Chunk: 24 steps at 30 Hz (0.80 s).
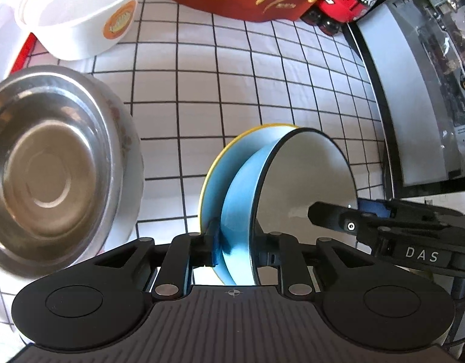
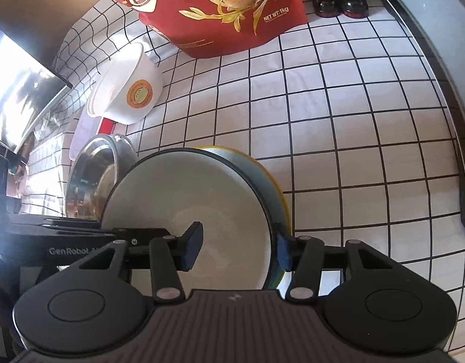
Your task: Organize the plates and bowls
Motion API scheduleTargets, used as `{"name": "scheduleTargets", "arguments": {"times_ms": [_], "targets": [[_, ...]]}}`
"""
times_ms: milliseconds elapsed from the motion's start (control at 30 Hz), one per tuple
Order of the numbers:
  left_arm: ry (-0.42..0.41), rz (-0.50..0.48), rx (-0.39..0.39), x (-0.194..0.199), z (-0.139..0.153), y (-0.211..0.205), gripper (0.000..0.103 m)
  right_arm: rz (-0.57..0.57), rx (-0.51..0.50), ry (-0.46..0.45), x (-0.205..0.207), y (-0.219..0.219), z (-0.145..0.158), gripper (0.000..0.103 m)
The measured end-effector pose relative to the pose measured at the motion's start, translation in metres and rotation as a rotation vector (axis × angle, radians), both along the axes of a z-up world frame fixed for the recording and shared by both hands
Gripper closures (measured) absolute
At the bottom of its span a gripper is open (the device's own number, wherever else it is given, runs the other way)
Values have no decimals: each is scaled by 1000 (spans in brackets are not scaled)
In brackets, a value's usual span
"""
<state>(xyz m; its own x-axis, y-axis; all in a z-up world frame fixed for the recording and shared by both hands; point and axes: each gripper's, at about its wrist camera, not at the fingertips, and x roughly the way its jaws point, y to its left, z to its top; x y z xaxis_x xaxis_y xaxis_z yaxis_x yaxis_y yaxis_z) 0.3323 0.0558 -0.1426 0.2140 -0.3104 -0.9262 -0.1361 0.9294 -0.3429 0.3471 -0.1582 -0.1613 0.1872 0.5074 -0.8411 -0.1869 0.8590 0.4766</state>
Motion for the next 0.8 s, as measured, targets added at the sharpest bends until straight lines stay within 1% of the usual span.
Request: {"name": "scheduleTargets", "arguments": {"times_ms": [67,167,233,367,467,567,700,733,800], "targets": [[-10,10,0,0,3,3,81,-9,11,8,1,-2,-1,54],[-10,19,-13,-1,5,8,82,-1,0,-5,-2,-1,1,54],[-16,12,-6,-2,7,8,84,5,-5,-10,-3,-1,2,54],[-69,-22,57,-6,16,2,87,6,-12,-24,-5,-3,7,54],[-144,-35,106,-9,30,0,86,13,-17,-74,-7,-5,19,53],[-199,-8,120,-9,44,5,86,17,-4,-115,-6,-9,33,53],[-276,45,123,-8,57,20,86,9,-36,-189,0,-13,46,53],[-286,78,112,-8,58,28,86,3,-54,-213,4,-12,50,53],[-295,155,62,-6,59,48,86,-1,-77,-256,11,-10,57,53]]}}
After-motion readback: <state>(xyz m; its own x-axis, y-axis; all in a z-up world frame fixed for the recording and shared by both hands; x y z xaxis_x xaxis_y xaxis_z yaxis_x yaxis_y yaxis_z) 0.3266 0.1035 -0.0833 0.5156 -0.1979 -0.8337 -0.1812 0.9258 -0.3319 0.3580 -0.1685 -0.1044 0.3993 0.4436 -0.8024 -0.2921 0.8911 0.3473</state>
